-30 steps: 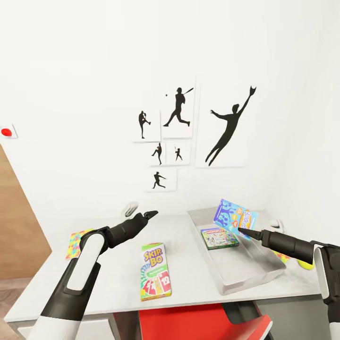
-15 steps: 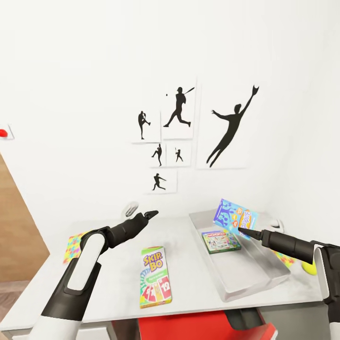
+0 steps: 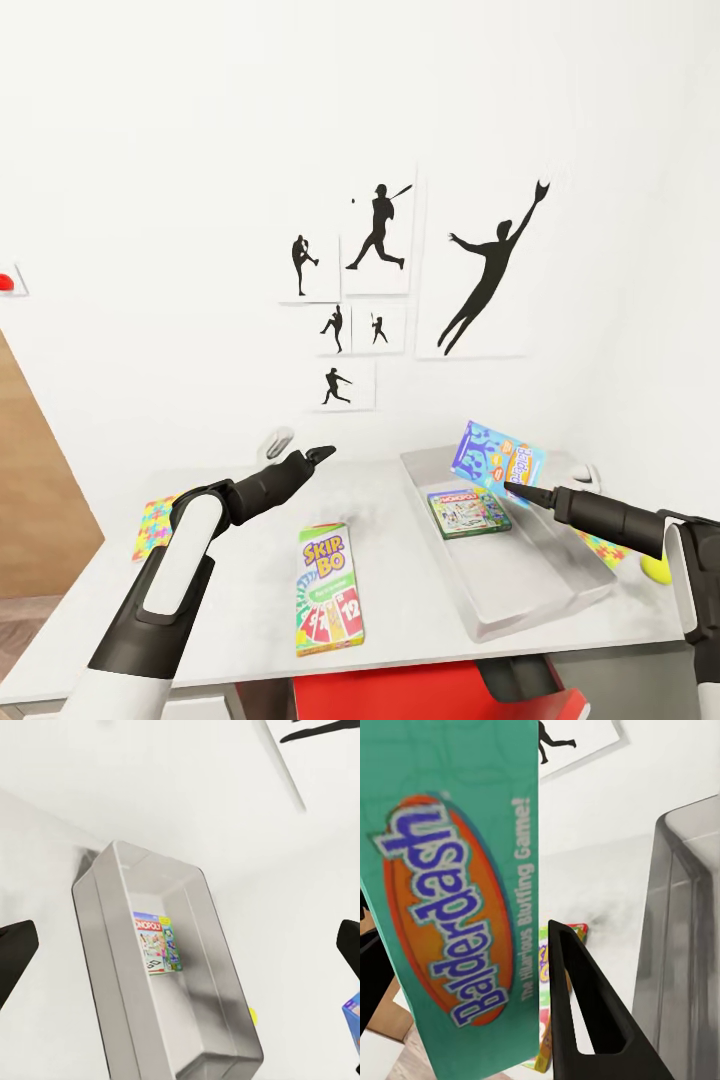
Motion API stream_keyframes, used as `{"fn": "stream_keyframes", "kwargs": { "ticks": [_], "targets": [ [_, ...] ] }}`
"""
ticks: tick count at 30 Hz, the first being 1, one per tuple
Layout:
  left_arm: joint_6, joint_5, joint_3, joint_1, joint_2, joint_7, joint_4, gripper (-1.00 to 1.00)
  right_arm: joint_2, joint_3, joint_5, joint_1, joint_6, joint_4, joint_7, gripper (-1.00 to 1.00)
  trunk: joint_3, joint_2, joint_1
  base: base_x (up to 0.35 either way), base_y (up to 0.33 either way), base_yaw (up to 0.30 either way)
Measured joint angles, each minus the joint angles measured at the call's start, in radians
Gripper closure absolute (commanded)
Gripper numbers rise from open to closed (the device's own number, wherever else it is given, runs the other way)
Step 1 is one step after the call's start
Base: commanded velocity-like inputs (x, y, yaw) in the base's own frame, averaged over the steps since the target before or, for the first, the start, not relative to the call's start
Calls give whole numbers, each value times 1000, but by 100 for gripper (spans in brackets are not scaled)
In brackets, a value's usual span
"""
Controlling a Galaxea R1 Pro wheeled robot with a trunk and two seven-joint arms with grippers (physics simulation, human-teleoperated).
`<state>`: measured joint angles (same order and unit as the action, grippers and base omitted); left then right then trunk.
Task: Put all the toys in the child's room - the three board games (two on the bed and one on the table), the two jigsaw puzzles on the table, and the tennis ball on the table - inside the toy box on the table in the child's room.
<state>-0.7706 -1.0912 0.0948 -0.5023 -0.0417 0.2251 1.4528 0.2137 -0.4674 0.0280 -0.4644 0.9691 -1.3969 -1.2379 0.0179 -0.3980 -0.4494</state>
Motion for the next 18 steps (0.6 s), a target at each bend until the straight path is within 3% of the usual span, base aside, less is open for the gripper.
{"fn": "stream_keyframes", "kwargs": {
  "ticks": [8, 13, 18],
  "targets": [
    [0, 0, 0, 0, -1, 0, 0, -100, 0, -3, -2, 1, -44, 9, 4, 100, 0, 0, 0, 1, 0, 0],
    [-1, 4, -22, 10, 27, 3, -29, -100, 0, -17, 5, -10, -55, 15, -7, 100, 0, 0, 0, 0, 0, 0],
    [-1, 4, -22, 10, 28, 3, -57, -100, 0, -17, 5, -10, -55, 15, -7, 100, 0, 0, 0, 0, 0, 0]
  ]
}}
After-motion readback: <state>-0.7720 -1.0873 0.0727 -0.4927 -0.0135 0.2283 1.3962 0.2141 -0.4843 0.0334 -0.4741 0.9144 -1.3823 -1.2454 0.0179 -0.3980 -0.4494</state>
